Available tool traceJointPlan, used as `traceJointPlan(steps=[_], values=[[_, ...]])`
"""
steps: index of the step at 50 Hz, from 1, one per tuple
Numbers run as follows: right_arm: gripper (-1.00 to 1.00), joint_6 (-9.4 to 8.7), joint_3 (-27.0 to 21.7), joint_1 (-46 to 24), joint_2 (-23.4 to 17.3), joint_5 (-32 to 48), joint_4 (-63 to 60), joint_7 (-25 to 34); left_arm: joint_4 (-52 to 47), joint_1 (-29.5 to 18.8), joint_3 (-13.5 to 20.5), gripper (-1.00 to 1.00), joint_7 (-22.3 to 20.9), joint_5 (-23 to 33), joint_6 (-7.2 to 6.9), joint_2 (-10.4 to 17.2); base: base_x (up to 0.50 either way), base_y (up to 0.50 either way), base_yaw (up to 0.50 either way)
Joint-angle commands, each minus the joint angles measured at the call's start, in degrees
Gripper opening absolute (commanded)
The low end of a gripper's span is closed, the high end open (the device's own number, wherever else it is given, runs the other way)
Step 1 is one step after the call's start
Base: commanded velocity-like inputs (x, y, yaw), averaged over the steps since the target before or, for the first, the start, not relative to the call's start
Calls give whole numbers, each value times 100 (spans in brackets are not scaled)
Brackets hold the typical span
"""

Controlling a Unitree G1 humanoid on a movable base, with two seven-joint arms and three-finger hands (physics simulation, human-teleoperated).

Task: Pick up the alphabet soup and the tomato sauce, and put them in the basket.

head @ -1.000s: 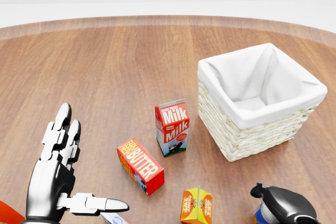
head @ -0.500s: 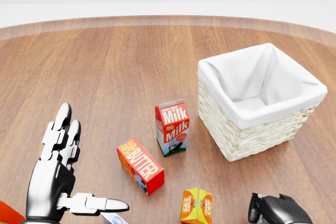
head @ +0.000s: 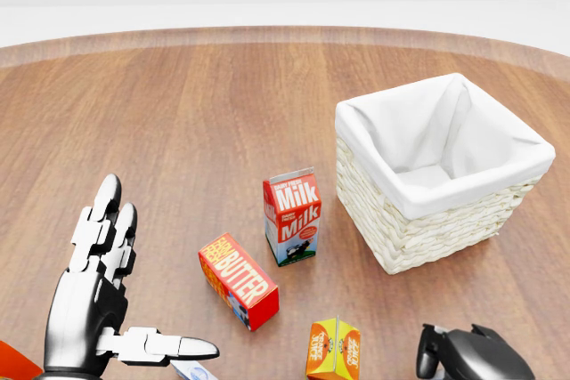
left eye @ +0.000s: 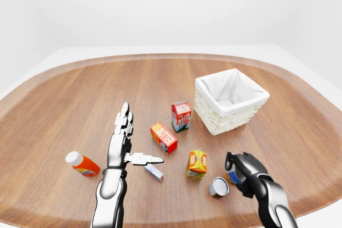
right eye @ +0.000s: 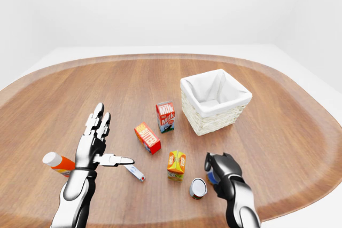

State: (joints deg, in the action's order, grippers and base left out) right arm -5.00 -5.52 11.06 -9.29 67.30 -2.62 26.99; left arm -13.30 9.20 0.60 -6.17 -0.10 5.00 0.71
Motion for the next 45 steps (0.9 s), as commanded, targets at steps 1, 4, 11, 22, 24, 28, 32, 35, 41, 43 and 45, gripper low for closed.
traceJointPlan(steps=[1, 4, 11, 22, 24, 28, 32, 35, 41, 43, 45], values=[[-100, 0, -98, 339, 186, 152, -808, 241, 18, -59, 64, 100, 158, 119, 0, -27, 0, 0, 0], [-100, 0, -140, 377, 211, 214, -919, 274, 77, -58, 74, 100, 158, 120, 0, -25, 0, 0, 0], [-100, 80, -267, 551, 289, 236, -1154, 341, 29, -48, 74, 100, 147, 118, 0, -24, 0, 0, 0], [-100, 262, -487, 721, 423, 216, -1488, 420, 23, -37, 65, 100, 144, 123, 0, -26, 0, 0, 0], [-100, 311, -542, 789, 460, 167, -1608, 417, -9, -30, 63, 100, 141, 123, 0, -26, 0, 0, 0], [-100, 372, -624, 831, 516, 129, -1727, 421, 16, -33, 67, 100, 137, 121, 0, -28, 0, 0, 0], [-100, 418, -706, 881, 574, 90, -1926, 486, 34, -36, 69, 100, 137, 120, 0, -27, 0, 0, 0], [-100, 476, -783, 937, 634, 44, -2107, 539, 49, -35, 75, 100, 131, 114, 0, -23, 0, 0, 0], [-100, 593, -928, 1038, 754, -25, -2401, 635, 43, -33, 69, 100, 137, 121, 0, -29, 0, 0, 0], [-100, 620, -993, 1055, 799, -64, -2570, 698, -38, -15, 60, 100, 139, 125, 0, -31, 0, 0, 0], [-100, 648, -1054, 1056, 849, -102, -2704, 747, -23, -12, 59, 100, 138, 125, 0, -30, 0, 0, 0]])
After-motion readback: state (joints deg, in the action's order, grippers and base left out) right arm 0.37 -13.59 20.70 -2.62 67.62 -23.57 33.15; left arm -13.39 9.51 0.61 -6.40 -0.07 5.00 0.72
